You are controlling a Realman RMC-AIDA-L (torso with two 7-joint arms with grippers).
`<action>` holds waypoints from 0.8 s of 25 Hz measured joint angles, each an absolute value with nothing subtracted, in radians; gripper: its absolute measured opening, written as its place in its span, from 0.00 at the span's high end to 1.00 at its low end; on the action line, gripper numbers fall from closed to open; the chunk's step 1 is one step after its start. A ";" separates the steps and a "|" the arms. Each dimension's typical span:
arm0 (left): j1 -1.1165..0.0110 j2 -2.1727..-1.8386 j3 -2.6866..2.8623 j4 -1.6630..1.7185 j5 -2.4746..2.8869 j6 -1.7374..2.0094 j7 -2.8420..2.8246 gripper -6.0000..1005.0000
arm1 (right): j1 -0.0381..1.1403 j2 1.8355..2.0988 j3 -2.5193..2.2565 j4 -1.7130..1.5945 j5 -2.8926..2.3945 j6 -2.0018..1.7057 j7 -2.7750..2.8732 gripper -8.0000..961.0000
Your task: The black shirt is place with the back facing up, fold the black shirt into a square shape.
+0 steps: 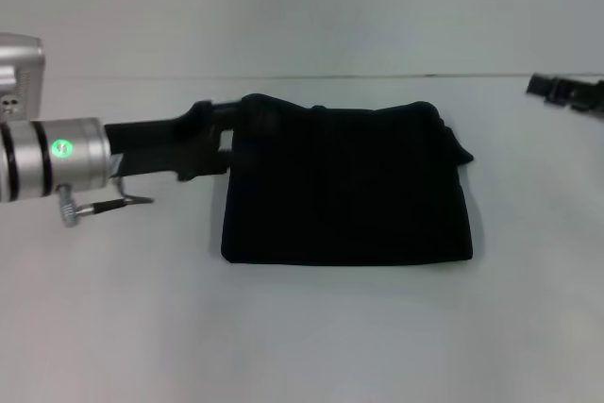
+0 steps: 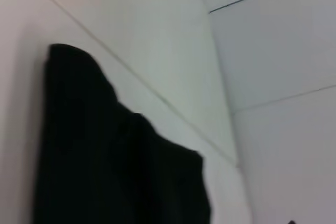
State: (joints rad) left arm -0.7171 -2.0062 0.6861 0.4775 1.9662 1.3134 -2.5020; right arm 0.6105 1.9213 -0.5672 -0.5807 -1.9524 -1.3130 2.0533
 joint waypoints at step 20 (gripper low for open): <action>-0.669 -2.016 0.614 0.569 2.037 1.302 -2.460 0.27 | 1.007 1.984 -0.761 -0.524 -2.485 -1.225 2.688 0.38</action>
State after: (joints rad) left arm -0.6687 -2.0159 0.6137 0.5685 2.0371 1.3020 -2.4604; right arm 1.0070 1.9841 -0.7613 -0.5245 -2.4851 -1.2253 2.6884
